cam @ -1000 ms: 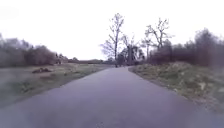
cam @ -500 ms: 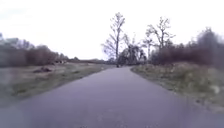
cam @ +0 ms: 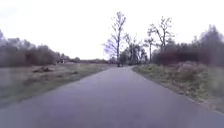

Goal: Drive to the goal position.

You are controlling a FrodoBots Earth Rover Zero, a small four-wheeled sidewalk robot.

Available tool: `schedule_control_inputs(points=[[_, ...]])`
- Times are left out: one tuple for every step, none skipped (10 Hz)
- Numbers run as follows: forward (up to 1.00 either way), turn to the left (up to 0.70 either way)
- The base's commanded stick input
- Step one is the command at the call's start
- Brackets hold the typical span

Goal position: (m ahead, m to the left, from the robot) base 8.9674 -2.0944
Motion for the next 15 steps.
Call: schedule_control_inputs(points=[[1.00,0.00],[1.00,0.00],[1.00,0.00],[1.00,0.00],[1.00,0.00],[1.00,0.00],[1.00,0.00],[1.00,0.00],[1.00,0.00],[1.00,0.00],[1.00,0.00],[1.00,0.00],[1.00,0.00],[1.00,0.00],[1.00,0.00]])
